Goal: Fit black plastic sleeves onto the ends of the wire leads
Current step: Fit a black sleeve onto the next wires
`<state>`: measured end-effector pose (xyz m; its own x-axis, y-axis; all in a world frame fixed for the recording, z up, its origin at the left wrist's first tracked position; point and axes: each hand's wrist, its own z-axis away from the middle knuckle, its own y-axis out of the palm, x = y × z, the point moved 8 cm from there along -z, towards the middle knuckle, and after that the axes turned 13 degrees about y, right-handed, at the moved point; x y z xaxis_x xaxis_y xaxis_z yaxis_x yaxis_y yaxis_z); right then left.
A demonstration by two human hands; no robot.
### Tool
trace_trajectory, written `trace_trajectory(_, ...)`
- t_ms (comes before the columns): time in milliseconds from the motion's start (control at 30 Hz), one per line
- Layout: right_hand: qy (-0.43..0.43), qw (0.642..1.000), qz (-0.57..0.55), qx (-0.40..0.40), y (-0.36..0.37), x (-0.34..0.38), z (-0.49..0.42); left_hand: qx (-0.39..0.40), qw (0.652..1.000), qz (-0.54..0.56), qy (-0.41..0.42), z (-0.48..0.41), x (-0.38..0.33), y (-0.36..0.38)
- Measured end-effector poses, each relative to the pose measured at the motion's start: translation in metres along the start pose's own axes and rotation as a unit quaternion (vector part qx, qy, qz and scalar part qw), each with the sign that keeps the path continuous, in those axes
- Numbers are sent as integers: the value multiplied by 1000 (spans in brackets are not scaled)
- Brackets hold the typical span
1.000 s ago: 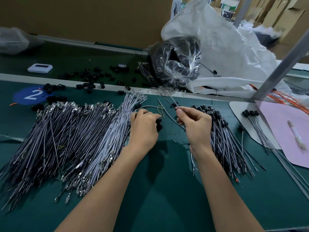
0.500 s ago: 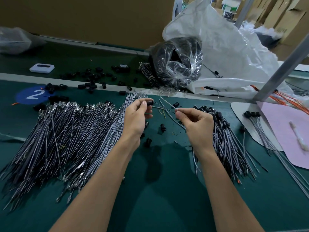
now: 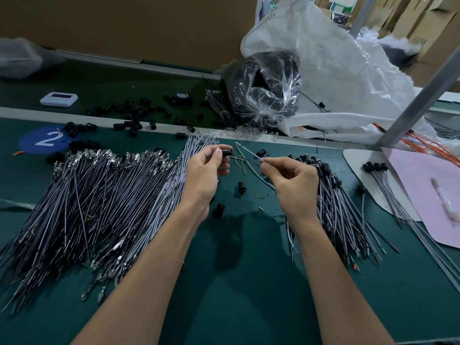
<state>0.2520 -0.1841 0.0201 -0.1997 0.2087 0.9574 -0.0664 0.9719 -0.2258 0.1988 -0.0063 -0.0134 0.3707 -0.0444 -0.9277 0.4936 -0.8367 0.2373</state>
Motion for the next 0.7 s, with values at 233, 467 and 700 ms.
trace_trajectory(233, -13, 1000, 23, -6, -1, 2, 0, 0, 1000, -6, 8, -1, -1, -1)
trace_trajectory(467, -17, 999, 28, -25, -5, 2, 0, 21, 999, -40, 22, -1, -2, 1)
trace_trajectory(700, -10, 999, 29, -27, -6, 1, -1, 43, 998, -39, 25, 0, -3, 5)
